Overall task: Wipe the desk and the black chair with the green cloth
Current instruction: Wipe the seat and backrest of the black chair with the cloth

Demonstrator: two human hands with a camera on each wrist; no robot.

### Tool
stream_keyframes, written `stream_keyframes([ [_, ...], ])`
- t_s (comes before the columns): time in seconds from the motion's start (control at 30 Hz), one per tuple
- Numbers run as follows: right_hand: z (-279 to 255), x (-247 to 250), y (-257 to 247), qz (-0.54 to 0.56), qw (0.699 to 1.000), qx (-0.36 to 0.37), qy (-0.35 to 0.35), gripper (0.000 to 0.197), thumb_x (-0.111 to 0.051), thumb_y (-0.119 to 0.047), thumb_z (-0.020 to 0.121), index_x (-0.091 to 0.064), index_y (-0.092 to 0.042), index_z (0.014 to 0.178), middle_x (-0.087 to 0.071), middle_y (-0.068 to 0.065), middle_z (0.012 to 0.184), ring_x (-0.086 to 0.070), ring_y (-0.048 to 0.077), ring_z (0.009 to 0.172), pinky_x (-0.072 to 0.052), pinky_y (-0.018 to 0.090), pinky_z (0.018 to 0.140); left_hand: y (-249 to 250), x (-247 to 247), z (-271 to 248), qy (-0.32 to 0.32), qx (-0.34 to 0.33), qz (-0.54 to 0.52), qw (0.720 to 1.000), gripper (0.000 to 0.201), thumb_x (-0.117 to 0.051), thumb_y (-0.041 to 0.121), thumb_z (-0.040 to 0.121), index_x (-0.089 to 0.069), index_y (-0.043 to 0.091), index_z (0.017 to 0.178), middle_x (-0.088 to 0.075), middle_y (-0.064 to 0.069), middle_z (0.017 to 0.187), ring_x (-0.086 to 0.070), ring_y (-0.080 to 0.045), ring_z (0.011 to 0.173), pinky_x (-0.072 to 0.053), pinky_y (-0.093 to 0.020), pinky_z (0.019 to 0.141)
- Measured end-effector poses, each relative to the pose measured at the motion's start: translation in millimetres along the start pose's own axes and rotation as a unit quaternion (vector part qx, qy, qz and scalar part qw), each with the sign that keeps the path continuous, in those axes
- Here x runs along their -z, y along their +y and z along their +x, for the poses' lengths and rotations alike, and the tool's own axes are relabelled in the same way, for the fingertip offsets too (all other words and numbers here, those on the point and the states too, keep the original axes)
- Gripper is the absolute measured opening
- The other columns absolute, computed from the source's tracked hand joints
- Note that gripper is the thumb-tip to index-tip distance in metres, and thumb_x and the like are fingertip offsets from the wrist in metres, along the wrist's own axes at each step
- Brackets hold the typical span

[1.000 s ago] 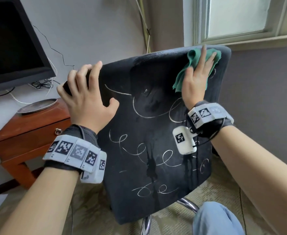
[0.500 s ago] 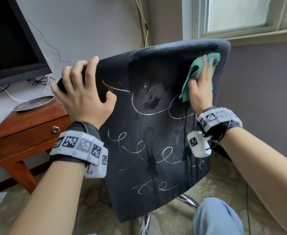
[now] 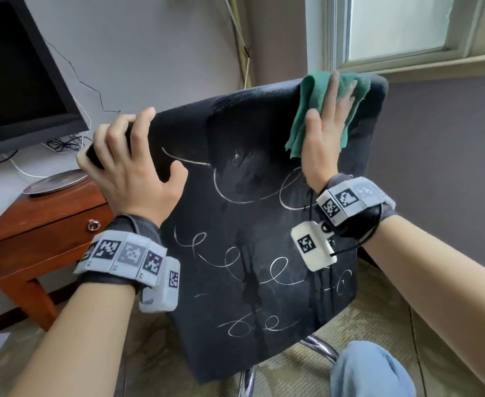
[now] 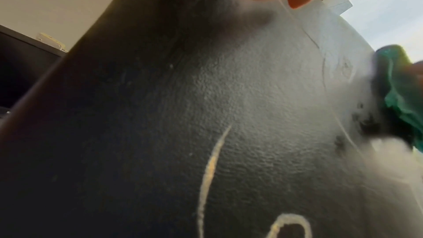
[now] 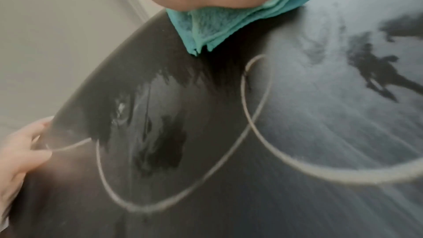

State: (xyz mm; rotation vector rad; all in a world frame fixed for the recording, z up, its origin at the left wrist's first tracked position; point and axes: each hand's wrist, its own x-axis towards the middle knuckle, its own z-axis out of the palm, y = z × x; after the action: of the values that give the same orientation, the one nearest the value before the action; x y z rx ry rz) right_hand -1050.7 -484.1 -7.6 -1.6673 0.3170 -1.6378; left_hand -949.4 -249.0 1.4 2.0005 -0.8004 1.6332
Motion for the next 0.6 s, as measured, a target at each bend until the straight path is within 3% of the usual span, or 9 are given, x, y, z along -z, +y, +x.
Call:
stream_keyframes([
  [0.07, 17, 4, -3, -0.019, 0.999, 0.028, 0.019, 0.051, -0.031, -0.016, 0.095, -0.032, -0.016, 0.145, -0.009, 0.014, 0.158, 0.003, 0.031, 0.146, 0.005, 0.029, 0.113, -4, 0, 0, -0.002, -0.002, -0.002, 1.000, 0.068, -0.052, 0.037, 0.070, -0.034, 0.023, 0.134, -0.046, -0.012, 0.127, -0.029, -0.026, 0.118, -0.028, -0.055, 0.097],
  [0.17, 69, 19, 13, -0.054, 0.997, -0.023, 0.048, 0.045, -0.026, -0.021, 0.095, -0.052, -0.011, 0.129, -0.038, 0.009, 0.147, -0.018, 0.027, 0.143, -0.002, 0.030, 0.115, -11, 0, 1, -0.010, -0.007, -0.004, 1.000, 0.069, -0.051, 0.037, 0.070, -0.034, 0.023, 0.135, -0.046, -0.012, 0.128, -0.029, -0.026, 0.119, -0.029, -0.056, 0.096],
  [0.27, 101, 45, 31, -0.109, 0.990, -0.083, 0.031, 0.056, -0.016, -0.025, 0.089, -0.054, 0.004, 0.118, -0.051, 0.018, 0.131, -0.039, 0.027, 0.126, -0.019, 0.029, 0.109, -13, -2, 0, -0.003, -0.018, -0.003, 1.000, 0.069, -0.051, 0.037, 0.070, -0.034, 0.022, 0.135, -0.043, -0.011, 0.127, -0.029, -0.027, 0.118, -0.031, -0.057, 0.095],
  [0.33, 105, 55, 43, -0.094, 0.989, -0.100, 0.046, 0.046, -0.020, -0.018, 0.097, -0.049, 0.006, 0.125, -0.047, 0.020, 0.134, -0.039, 0.027, 0.126, -0.022, 0.027, 0.106, -11, -4, 0, 0.008, -0.017, -0.003, 1.000, 0.068, -0.051, 0.038, 0.070, -0.034, 0.021, 0.134, -0.042, -0.010, 0.125, -0.030, -0.028, 0.117, -0.030, -0.057, 0.095],
  [0.4, 98, 55, 48, -0.082, 0.990, -0.096, 0.065, 0.042, -0.022, -0.013, 0.101, -0.039, 0.000, 0.137, -0.036, 0.016, 0.146, -0.027, 0.023, 0.137, -0.013, 0.025, 0.112, -6, -6, 2, 0.016, -0.013, 0.002, 1.000, 0.067, -0.051, 0.039, 0.072, -0.035, 0.021, 0.133, -0.044, -0.012, 0.124, -0.030, -0.028, 0.116, -0.030, -0.056, 0.095],
  [0.5, 70, 40, 38, -0.041, 0.992, -0.090, 0.075, 0.047, -0.025, -0.009, 0.101, -0.021, -0.009, 0.147, -0.010, 0.014, 0.157, -0.002, 0.023, 0.146, 0.005, 0.027, 0.114, -5, -5, 1, 0.015, -0.016, 0.004, 1.000, 0.066, -0.051, 0.042, 0.073, -0.035, 0.021, 0.134, -0.045, -0.013, 0.124, -0.030, -0.027, 0.115, -0.030, -0.056, 0.095],
  [0.6, 29, 20, 25, -0.015, 0.995, -0.079, 0.065, 0.060, -0.028, -0.017, 0.093, -0.012, -0.012, 0.150, 0.002, 0.015, 0.158, 0.006, 0.028, 0.146, 0.007, 0.029, 0.114, -7, -2, -1, 0.008, -0.017, 0.004, 1.000, 0.067, -0.050, 0.044, 0.074, -0.034, 0.021, 0.135, -0.042, -0.012, 0.125, -0.029, -0.027, 0.116, -0.029, -0.055, 0.095],
])
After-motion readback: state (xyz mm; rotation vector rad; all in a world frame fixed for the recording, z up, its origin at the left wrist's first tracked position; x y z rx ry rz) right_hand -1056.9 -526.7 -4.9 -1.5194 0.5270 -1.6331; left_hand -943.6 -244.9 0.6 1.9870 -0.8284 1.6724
